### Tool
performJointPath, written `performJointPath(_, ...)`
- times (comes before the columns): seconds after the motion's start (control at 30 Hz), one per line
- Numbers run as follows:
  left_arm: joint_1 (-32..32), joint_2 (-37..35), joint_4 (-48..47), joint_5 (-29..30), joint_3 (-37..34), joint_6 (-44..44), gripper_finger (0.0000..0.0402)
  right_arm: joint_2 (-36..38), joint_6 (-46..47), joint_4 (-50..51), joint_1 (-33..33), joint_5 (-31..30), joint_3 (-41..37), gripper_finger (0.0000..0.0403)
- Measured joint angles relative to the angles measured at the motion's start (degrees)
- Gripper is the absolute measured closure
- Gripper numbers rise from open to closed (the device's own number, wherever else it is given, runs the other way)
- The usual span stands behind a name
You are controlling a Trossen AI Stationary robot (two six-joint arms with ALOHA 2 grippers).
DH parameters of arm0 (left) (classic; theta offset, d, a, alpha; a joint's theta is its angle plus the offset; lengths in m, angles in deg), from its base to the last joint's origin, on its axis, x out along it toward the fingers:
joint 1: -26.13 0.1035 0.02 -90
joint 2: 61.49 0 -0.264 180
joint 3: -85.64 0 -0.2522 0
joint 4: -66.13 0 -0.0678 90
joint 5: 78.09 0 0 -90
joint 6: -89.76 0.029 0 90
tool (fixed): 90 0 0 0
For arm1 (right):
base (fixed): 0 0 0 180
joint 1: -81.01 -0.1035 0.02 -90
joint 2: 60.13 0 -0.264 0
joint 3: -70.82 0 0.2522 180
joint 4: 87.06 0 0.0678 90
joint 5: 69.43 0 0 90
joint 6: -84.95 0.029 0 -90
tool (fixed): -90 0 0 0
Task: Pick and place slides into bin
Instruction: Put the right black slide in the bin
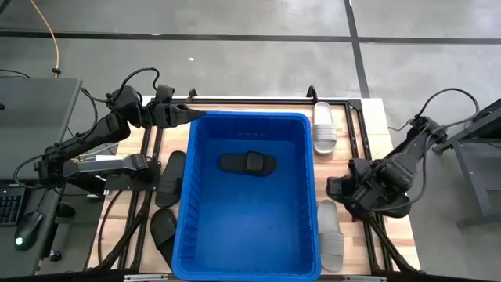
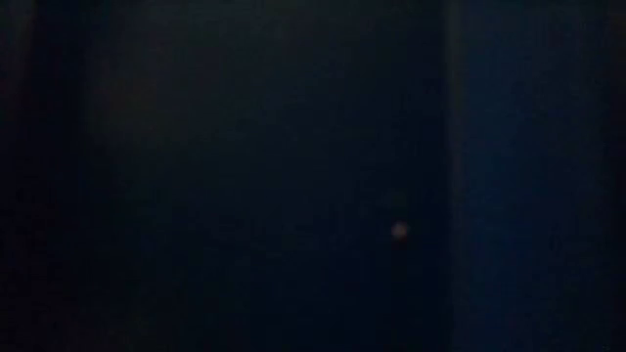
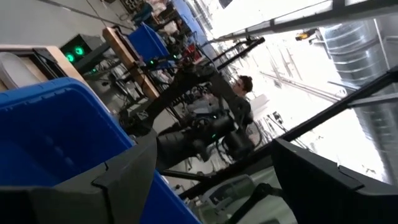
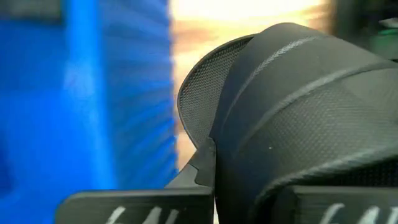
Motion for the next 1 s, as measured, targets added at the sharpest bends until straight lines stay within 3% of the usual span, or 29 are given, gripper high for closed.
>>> performJointPath(0.17, 0.0, 0.0, 0.0, -2.7, 0.0, -1.8, 0.0098, -2.0, -3.8, 0.2, -2.6, -5.8, 7.5, 0.0403)
performJointPath(0.37, 0.0, 0.5, 0.0, -6.0, 0.0, -6.2, 0.0098, -5.4, -19.4, -2.7, -2.1, -17.2, 18.3, 0.0403)
performJointPath(0.5, 0.0, 1.1, 0.1, -11.2, 0.0, -10.0, 0.0098, -8.4, -33.8, -6.8, 0.9, -18.2, 25.6, 0.0403)
performJointPath(0.6, 0.0, 3.0, 0.2, -16.9, 0.0, -15.5, 0.0098, -10.7, -44.3, -9.1, 4.0, -16.3, 30.4, 0.0403)
performJointPath(0.73, 0.0, 5.1, 1.7, -22.8, 0.0, -18.7, 0.0087, -13.5, -57.2, -15.4, 8.4, -7.0, 33.7, 0.0403)
performJointPath(1.0, 0.0, 9.5, 3.7, -25.5, 0.0, -23.9, 0.0054, -16.1, -77.7, -32.4, 18.2, 13.1, 35.0, 0.0403)
